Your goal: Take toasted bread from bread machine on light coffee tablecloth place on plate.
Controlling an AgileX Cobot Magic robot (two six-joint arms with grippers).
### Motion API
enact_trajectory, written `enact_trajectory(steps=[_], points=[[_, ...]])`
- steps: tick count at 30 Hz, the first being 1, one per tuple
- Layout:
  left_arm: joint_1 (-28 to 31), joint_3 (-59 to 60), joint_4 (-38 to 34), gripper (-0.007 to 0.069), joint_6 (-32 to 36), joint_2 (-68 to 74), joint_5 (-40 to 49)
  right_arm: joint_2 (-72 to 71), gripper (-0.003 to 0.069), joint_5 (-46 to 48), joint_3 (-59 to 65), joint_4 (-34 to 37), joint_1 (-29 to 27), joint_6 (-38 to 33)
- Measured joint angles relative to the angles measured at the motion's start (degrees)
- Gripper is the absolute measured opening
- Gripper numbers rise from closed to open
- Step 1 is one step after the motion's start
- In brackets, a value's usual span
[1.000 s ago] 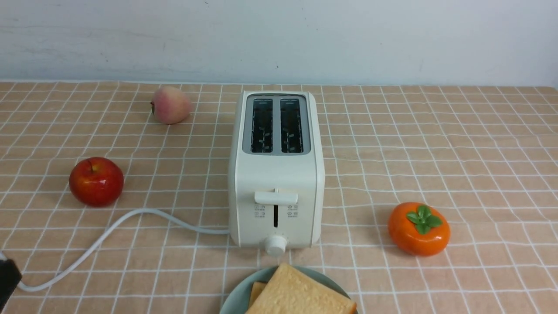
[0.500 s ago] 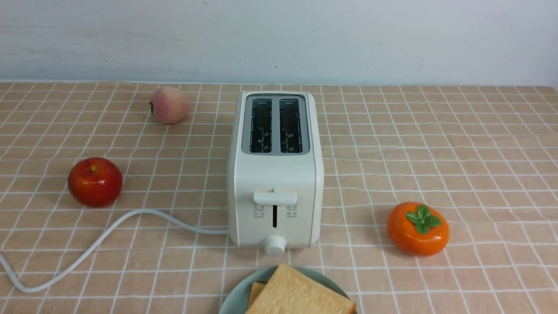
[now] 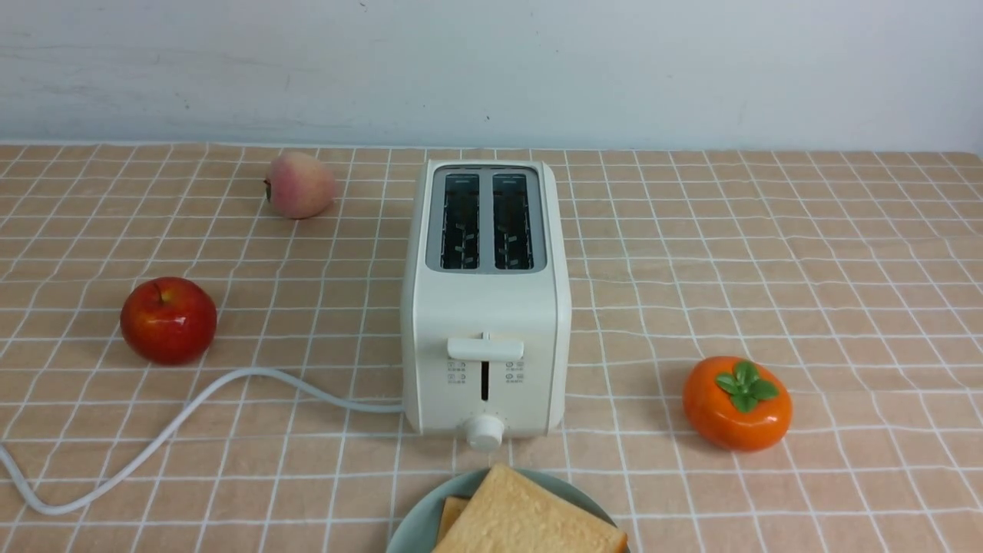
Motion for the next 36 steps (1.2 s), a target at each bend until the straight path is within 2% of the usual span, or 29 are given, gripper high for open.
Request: enact_trajectory(steps=[22,24,25,31,36], points=[[-0.1,0.0,0.0,0.0038,0.0,0.0,0.0,0.0,0.0074,-1.3,0.0,0.5,0.0,0.0],[-0.1,0.0,0.0,0.0038,0.0,0.0,0.0,0.0,0.0076,-1.8,0.0,1.9,0.0,0.0],[-0.1,0.0,0.0,0.0038,0.0,0.0,0.0,0.0,0.0078,-2.3,0.0,4.9,0.0,-0.7],[-0.1,0.0,0.0,0.0039,0.0,0.0,0.1,-0.1,0.0086,-2.8,1.2,14.9,0.0,-8.9],[-0.1,0.0,0.0,0.0049,0.0,0.0,0.1,-0.1,0.0093,-3.1,4.1,17.4,0.0,-12.7]])
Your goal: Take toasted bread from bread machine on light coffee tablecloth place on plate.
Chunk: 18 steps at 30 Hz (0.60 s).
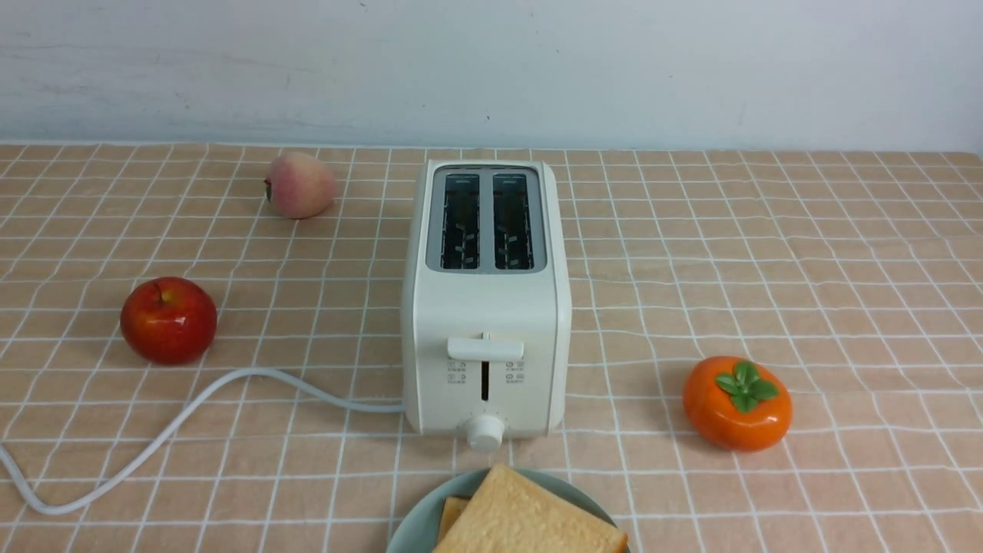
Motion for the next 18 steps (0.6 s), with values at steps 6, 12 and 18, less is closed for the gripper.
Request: enact_trajectory(steps=[6,12,18], points=[[0.0,0.0,0.0,0.0056,0.0,0.0,0.1,0.0,0.0099,0.1,5.7,0.0,-3.1,-1.3],[0.0,0.0,0.0,0.0057,0.0,0.0,0.1,0.0,0.0107,2.2,16.5,0.0,-19.0,-1.9],[0.0,0.0,0.0,0.0057,0.0,0.0,0.1,0.0,0.0113,11.0,17.5,0.0,-30.0,-1.9]])
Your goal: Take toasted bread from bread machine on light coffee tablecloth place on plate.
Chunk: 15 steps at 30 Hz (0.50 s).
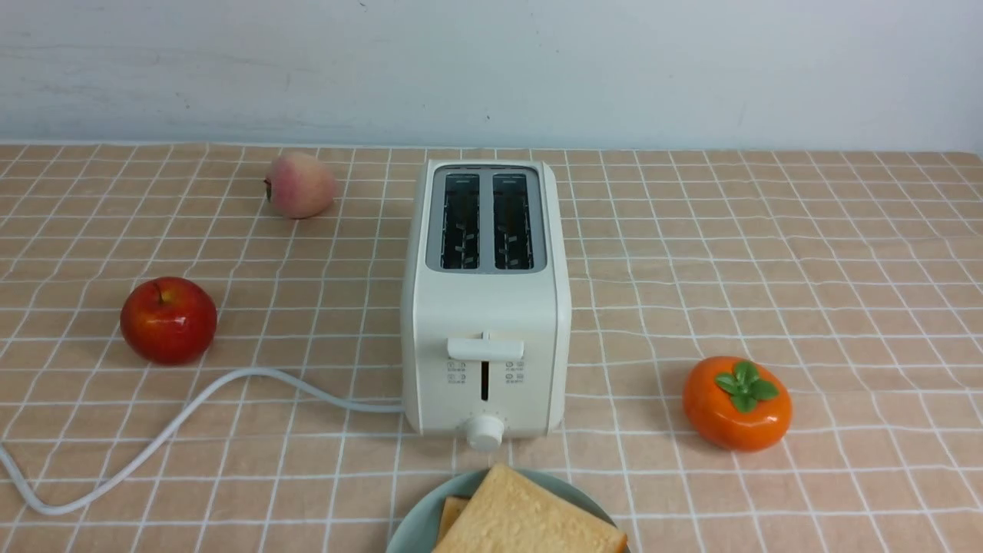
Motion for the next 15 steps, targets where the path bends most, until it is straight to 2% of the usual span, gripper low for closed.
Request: enact_trajectory(steps=[3,15], points=[[0.0,0.0,0.0,0.0065,0.0,0.0,0.0,0.0,0.0118,0.4,-0.1,0.0,-3.6,0.0],[0.0,0.0,0.0,0.0073,0.0,0.0,0.0,0.0,0.0131,0.4,-0.1,0.0,-3.8,-0.2]])
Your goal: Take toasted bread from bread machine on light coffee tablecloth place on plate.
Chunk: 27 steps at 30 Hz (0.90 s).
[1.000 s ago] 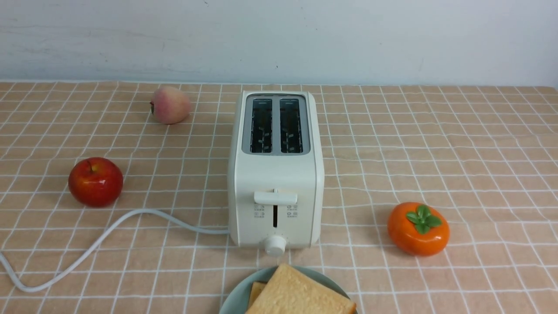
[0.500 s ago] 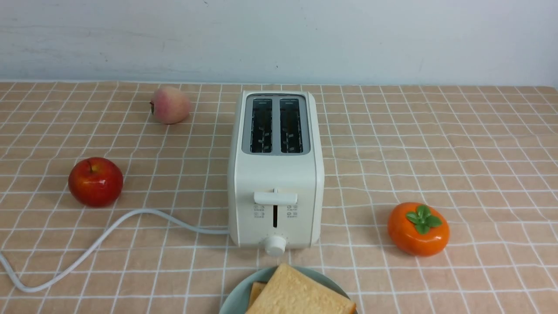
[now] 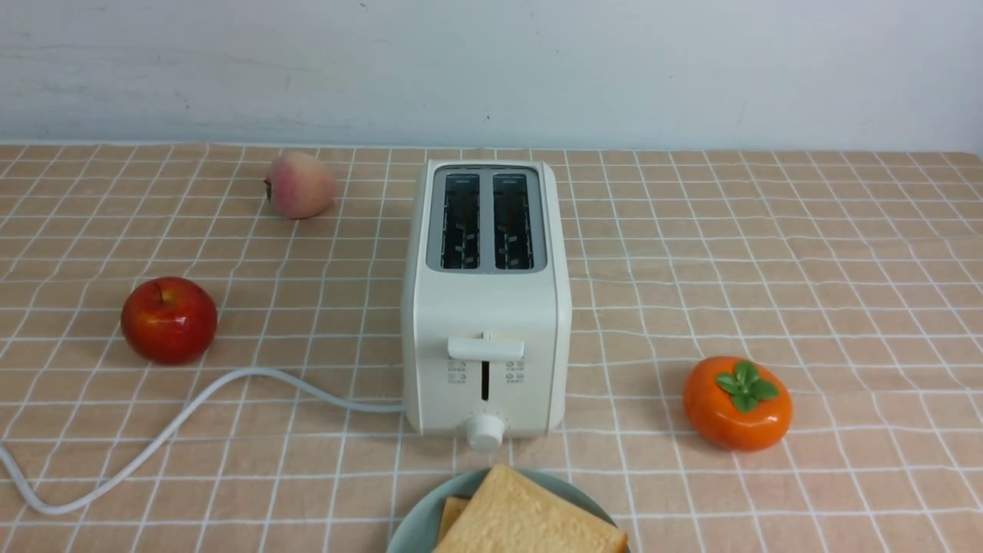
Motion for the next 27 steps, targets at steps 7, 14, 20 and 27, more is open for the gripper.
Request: enact_trajectory(steps=[7,14,20,27], points=[[0.0,0.0,0.0,0.0073,0.0,0.0,0.0,0.0,0.014,0.0,0.0,-0.4,0.0,0.0],[0.0,0.0,0.0,0.008,0.0,0.0,0.0,0.0,0.0148,0.0,0.0,-0.4,0.0,0.0],[0.0,0.0,0.0,0.0081,0.0,0.0,0.0,0.0,0.0148,0.0,0.0,-0.4,0.0,0.0],[0.0,0.0,0.0,0.0084,0.0,0.0,0.0,0.0,0.0153,0.0,0.0,-0.4,0.0,0.0]])
